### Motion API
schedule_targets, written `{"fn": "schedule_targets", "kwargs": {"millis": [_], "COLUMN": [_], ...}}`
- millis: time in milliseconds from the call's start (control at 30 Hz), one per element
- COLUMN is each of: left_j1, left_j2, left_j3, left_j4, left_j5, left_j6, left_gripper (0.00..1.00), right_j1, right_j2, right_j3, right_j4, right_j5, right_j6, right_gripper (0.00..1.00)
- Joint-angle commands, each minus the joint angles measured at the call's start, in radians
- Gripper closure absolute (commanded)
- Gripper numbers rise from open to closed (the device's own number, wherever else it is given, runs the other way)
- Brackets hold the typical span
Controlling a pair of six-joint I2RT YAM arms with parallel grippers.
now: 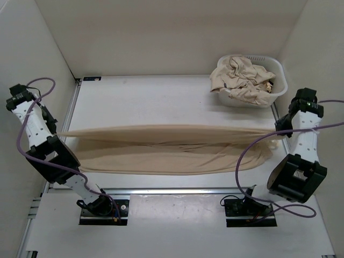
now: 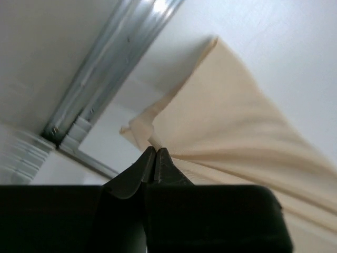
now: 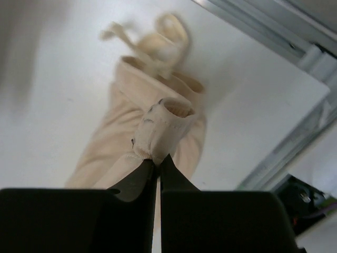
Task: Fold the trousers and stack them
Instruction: Fold the trousers
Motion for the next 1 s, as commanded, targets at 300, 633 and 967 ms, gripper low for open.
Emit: {"fn": "schedule_targets", "kwargs": {"millis": [300,633,967], "left_j1": [0.131,0.151,0.162], "left_j2": [-0.212,-0.202,-0.192], "left_j3": [-0.576,-0.638,-0.65], "left_j4": [0.203,0.281,0.28], "left_j5": [-0.171,-0.203,-0.202], "left_j6": [0.0,0.0,0.0], "left_gripper": [0.86,0.86,0.48], "right_j1": [-0.1,-0.129,-0.129], "right_j2": [-0.206,-0.177,-0.189], "right_j3": [-0.471,-0.496,-0.52], "right_j4": [0.037,0.064,0.126], "right_j5": [0.108,0.165,0.031], "right_j6": [-0.054,-0.063,-0.104], "right_gripper": [1.0,0.94,0.37]}}
